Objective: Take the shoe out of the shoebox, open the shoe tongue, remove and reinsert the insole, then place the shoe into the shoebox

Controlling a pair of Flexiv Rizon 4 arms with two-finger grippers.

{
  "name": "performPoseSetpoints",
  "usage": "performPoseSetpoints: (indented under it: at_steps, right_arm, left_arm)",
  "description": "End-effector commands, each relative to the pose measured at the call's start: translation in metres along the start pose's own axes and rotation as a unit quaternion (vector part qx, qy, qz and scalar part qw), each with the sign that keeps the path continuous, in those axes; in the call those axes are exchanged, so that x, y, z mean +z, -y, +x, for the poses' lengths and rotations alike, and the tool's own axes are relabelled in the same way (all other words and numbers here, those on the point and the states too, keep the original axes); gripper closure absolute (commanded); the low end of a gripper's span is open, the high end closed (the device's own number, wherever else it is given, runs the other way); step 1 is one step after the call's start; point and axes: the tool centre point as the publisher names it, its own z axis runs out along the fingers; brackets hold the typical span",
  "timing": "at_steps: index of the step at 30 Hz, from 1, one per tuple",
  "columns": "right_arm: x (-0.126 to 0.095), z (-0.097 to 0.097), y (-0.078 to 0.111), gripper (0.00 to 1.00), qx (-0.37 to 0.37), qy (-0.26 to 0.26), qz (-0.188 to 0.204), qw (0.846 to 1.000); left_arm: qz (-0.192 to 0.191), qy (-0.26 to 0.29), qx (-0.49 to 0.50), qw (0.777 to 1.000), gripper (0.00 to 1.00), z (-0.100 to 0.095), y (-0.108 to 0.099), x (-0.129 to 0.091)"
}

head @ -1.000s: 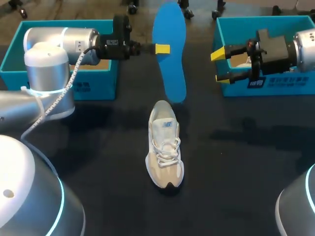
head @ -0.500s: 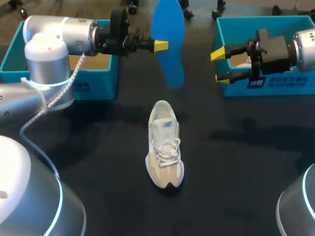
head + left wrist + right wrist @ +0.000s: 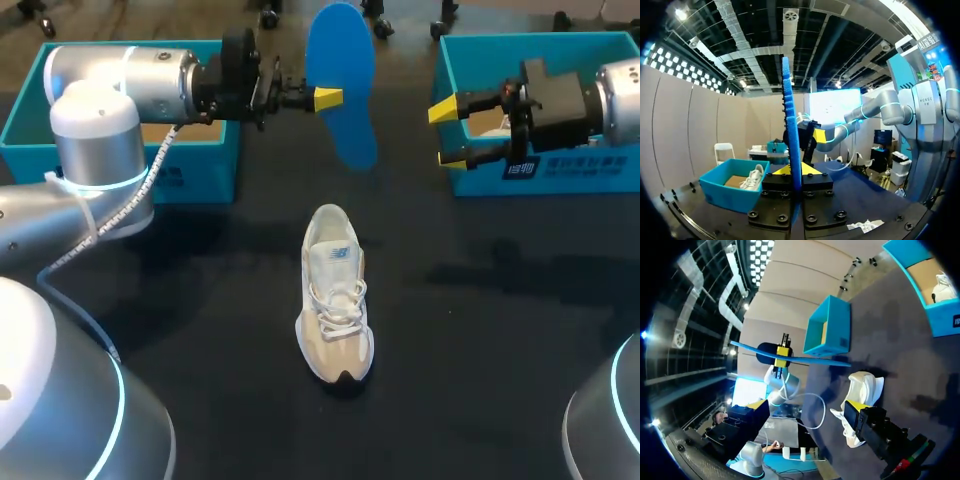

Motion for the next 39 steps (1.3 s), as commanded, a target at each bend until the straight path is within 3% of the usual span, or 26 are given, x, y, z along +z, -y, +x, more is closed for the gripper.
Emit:
performPoseSetpoints:
  at_steps: [1, 4, 8, 10, 11, 15, 19, 20, 21, 22, 23, 24, 28, 30, 31, 39]
  right_arm:
    - [0.002, 0.000, 0.000, 0.00, 0.000, 0.001, 0.000, 1.000]
    - [0.002, 0.000, 0.000, 0.00, 0.000, 0.001, 0.000, 1.000]
    - [0.002, 0.000, 0.000, 0.00, 0.000, 0.001, 0.000, 1.000]
    - [0.002, 0.000, 0.000, 0.00, 0.000, 0.001, 0.000, 1.000]
    - [0.002, 0.000, 0.000, 0.00, 0.000, 0.001, 0.000, 1.000]
    - [0.002, 0.000, 0.000, 0.00, 0.000, 0.001, 0.000, 1.000]
    - [0.002, 0.000, 0.000, 0.00, 0.000, 0.001, 0.000, 1.000]
    - [0.002, 0.000, 0.000, 0.00, 0.000, 0.001, 0.000, 1.000]
    - [0.002, 0.000, 0.000, 0.00, 0.000, 0.001, 0.000, 1.000]
    - [0.002, 0.000, 0.000, 0.00, 0.000, 0.001, 0.000, 1.000]
    - [0.002, 0.000, 0.000, 0.00, 0.000, 0.001, 0.000, 1.000]
    - [0.002, 0.000, 0.000, 0.00, 0.000, 0.001, 0.000, 1.000]
    - [0.002, 0.000, 0.000, 0.00, 0.000, 0.001, 0.000, 1.000]
    - [0.002, 0.000, 0.000, 0.00, 0.000, 0.001, 0.000, 1.000]
    - [0.002, 0.000, 0.000, 0.00, 0.000, 0.001, 0.000, 1.000]
    - [0.002, 0.000, 0.000, 0.00, 0.000, 0.001, 0.000, 1.000]
  left_arm:
    - [0.003, -0.013, 0.168, 0.986, 1.00, -0.006, 0.007, -0.001]
    - [0.000, -0.024, 0.275, 0.961, 1.00, -0.006, 0.009, -0.001]
    - [-0.040, -0.058, 0.470, 0.880, 1.00, -0.007, 0.005, -0.003]
    - [-0.049, -0.051, 0.517, 0.853, 1.00, -0.009, 0.003, -0.004]
    - [-0.065, -0.057, 0.563, 0.822, 1.00, -0.009, 0.000, -0.005]
    - [-0.106, -0.042, 0.674, 0.730, 1.00, -0.016, -0.007, -0.009]
    - [-0.138, -0.050, 0.799, 0.583, 1.00, -0.026, -0.012, -0.016]
    - [-0.138, -0.050, 0.799, 0.583, 1.00, -0.026, -0.012, -0.016]
    - [-0.154, -0.059, 0.853, 0.495, 1.00, -0.030, -0.014, -0.020]
    - [-0.153, -0.060, 0.868, 0.469, 1.00, -0.033, -0.014, -0.022]
    - [-0.154, -0.056, 0.868, 0.468, 1.00, -0.033, -0.014, -0.023]
    - [-0.158, -0.044, 0.886, 0.433, 1.00, -0.035, -0.011, -0.024]
    - [-0.157, -0.019, 0.905, 0.395, 1.00, -0.033, -0.008, -0.026]
    - [-0.156, -0.006, 0.907, 0.391, 1.00, -0.030, -0.008, -0.026]
    - [-0.146, 0.004, 0.900, 0.411, 1.00, -0.028, -0.008, -0.026]
    - [-0.146, 0.004, 0.900, 0.411, 1.00, -0.028, -0.008, -0.026]
